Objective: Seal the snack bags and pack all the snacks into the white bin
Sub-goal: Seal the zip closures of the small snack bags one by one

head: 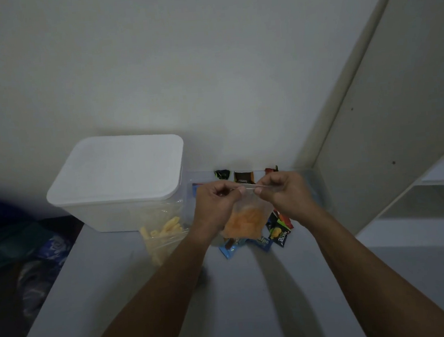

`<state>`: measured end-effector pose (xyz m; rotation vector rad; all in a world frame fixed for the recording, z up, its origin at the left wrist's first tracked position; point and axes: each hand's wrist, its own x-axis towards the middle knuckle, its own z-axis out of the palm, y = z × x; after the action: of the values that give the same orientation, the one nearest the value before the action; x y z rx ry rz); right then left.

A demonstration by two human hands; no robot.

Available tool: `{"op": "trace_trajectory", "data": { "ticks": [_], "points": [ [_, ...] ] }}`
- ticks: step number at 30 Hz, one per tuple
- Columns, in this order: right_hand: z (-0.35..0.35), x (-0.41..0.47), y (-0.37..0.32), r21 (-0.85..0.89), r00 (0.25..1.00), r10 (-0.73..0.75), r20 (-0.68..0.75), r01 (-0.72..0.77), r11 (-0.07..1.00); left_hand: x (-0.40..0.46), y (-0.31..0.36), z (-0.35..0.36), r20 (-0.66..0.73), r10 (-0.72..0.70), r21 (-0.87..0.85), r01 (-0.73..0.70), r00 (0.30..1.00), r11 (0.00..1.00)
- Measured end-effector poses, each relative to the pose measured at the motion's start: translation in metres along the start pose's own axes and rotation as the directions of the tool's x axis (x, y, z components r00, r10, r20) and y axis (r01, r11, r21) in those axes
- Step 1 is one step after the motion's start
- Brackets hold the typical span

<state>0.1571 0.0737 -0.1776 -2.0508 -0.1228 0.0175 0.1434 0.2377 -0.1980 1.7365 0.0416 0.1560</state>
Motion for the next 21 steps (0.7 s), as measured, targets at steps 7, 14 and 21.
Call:
{"op": "trace_trajectory", "data": {
  "ticks": [7,14,21],
  "points": [
    [0.001,0.000,-0.001,-0.062,1.000,-0.005,-0.020,0.004,0.998,-0.004,-0.001,0.005,0.016,0.041,-0.017,-0.040,0.999,0.999],
    [-0.003,-0.001,0.001,0.045,0.999,-0.003,-0.051,0.005,0.999,0.000,0.002,-0.003,-0.103,0.009,-0.129,-0.023,0.995,0.991],
    [-0.007,-0.003,-0.001,0.169,0.995,0.044,-0.084,-0.029,0.985,-0.001,0.000,-0.008,-0.153,-0.002,-0.105,-0.014,0.988,0.994]
  ]
}}
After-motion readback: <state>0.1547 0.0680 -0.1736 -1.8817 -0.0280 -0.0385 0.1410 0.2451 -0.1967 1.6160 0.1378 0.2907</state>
